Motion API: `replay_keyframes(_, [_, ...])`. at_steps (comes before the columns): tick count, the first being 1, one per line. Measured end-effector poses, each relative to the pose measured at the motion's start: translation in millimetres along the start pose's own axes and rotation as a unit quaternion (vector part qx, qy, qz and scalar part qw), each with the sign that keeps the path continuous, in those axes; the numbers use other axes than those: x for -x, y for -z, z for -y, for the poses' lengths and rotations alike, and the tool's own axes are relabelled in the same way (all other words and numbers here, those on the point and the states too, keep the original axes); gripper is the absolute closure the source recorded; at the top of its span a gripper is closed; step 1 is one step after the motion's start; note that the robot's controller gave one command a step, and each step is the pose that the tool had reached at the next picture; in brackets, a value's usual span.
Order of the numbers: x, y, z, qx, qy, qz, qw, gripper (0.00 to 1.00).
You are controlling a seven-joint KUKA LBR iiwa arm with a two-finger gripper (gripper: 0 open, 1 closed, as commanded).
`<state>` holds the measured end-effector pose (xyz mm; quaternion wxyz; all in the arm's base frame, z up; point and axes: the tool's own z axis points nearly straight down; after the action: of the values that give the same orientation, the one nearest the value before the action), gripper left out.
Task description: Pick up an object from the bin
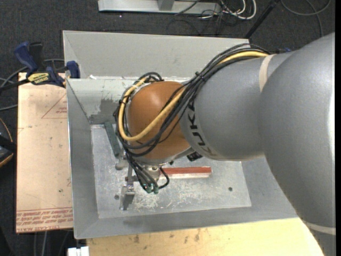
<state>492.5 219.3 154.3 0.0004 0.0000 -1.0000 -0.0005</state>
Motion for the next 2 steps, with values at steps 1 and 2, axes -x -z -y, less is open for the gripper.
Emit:
replay_keyframes(1, [-5.1,13,54,0.000,-0.025,-0.0007,0.9997,0.00])
replay_keyframes(2, [34.1,13,72,-0.002,-0.035,0.0010,0.9994,0.00])
